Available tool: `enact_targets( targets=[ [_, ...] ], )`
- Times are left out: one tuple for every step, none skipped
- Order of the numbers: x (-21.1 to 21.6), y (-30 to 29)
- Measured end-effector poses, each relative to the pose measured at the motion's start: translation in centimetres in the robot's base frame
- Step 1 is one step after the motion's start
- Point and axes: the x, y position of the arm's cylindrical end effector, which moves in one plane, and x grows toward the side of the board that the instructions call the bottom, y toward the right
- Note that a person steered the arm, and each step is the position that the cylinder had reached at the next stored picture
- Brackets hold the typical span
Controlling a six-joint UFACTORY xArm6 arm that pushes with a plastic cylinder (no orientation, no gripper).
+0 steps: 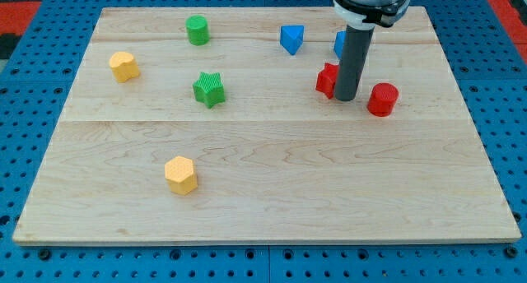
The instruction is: Move the red star to the blue cube
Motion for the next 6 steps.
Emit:
enact_targets(
  targets=[
    [-2.2, -1.2],
    [-1.1, -1.3],
    [1.5, -1.3],
    [1.4, -4.5],
    [0.1, -8.4],
    [-4.0, -5.2]
  ],
)
